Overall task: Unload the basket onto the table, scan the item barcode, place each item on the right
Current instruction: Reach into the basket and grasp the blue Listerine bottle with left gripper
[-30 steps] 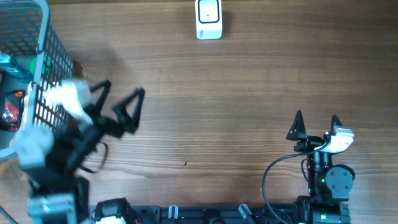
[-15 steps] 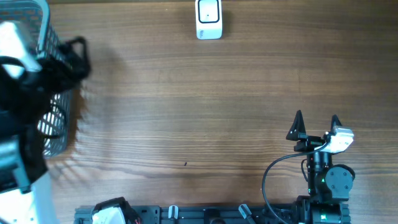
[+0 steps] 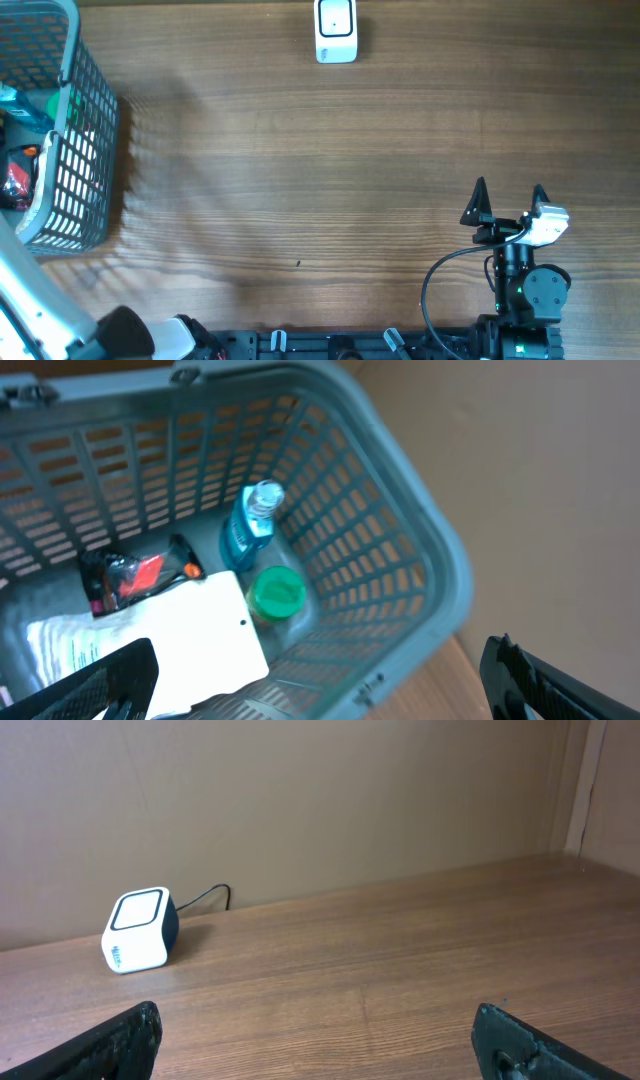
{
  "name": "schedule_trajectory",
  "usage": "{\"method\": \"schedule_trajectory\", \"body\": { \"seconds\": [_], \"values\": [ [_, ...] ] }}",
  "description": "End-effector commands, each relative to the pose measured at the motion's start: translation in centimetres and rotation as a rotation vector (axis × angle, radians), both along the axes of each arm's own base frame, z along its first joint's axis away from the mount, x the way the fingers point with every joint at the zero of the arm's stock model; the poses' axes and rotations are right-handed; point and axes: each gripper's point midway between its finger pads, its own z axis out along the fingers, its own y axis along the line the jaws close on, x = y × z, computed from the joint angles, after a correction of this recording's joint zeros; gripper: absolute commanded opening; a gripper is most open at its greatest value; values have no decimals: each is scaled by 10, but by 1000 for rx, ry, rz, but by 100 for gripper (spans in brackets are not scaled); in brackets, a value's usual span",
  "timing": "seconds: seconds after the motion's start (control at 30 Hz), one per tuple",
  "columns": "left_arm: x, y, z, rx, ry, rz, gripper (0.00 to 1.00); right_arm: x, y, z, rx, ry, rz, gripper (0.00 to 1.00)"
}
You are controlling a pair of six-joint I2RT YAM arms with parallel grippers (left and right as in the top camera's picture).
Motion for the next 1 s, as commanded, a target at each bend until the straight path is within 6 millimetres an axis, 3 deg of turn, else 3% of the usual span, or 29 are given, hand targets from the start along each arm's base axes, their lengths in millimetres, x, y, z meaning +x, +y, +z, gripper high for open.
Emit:
{"method": "schedule_trajectory", "body": {
  "seconds": [0.0,0.37,0.53,0.77,0.97],
  "values": [
    [8,18,-15,-16,27,54,100,0,4,1,-20,-5,19,100],
    [48,52,-70,-44,104,82,100,0,4,2,-20,-6,20,100],
    [56,78,-88,5,142,154,100,0,4,1,-21,-5,19,100],
    [84,98,-132,-7,172,158,100,0,4,1,-20,-5,20,100],
    [103,111,-154,-2,162,158,100,0,4,1,-20,-5,19,100]
  ]
}}
